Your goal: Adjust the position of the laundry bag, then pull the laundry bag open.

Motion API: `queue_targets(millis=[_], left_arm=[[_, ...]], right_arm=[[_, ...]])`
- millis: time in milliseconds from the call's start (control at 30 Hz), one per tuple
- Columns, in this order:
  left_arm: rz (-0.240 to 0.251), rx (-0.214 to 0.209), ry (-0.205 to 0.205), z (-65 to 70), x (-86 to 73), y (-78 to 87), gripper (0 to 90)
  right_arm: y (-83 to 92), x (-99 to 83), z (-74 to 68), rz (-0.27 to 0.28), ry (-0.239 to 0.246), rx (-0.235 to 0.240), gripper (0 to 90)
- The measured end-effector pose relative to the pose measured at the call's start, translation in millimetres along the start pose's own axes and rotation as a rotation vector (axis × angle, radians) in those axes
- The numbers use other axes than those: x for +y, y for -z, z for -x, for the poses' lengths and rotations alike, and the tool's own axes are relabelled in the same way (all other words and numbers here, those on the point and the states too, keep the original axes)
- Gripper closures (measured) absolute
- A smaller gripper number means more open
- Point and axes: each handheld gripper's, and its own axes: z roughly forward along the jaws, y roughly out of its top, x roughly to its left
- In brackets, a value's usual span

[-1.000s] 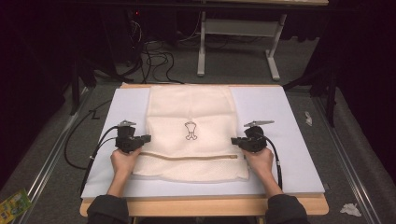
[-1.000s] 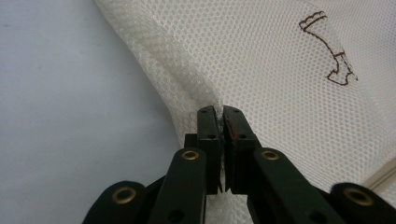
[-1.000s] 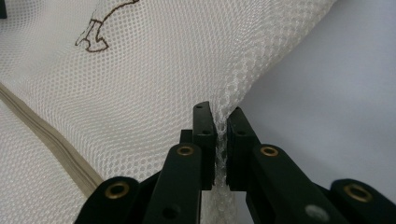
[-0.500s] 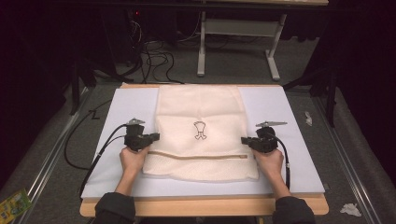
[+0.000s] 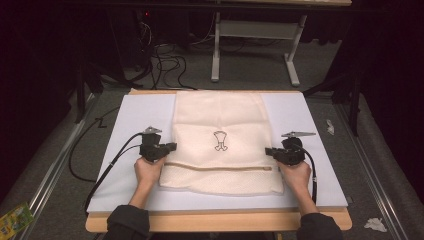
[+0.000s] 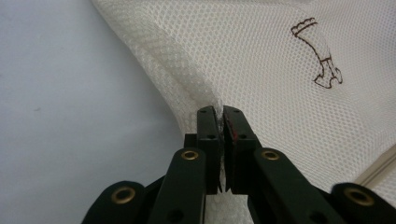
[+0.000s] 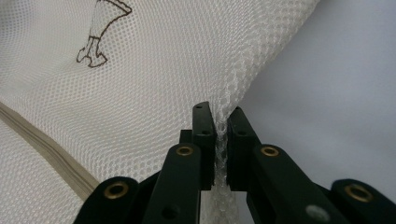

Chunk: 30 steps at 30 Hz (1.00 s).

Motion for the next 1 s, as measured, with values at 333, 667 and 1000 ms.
queue_targets(millis=[333,667,1000], left_arm=[[0.002,0.009,-0.023,8.9,-1.3,-3.7,85.6],[0.007,0.048,-0.065,10.1,-4.7,-1.1,84.6],[0.022,0.066,-0.084,10.8,-7.1,-0.2,77.4]], right_arm=[[5.0,-3.5,7.8,-0.007,-0.003,-0.016,85.8],[1.7,-8.2,7.4,-0.004,0.009,-0.027,85.1],[2.4,-8.7,7.1,-0.001,0.024,-0.033,79.3]])
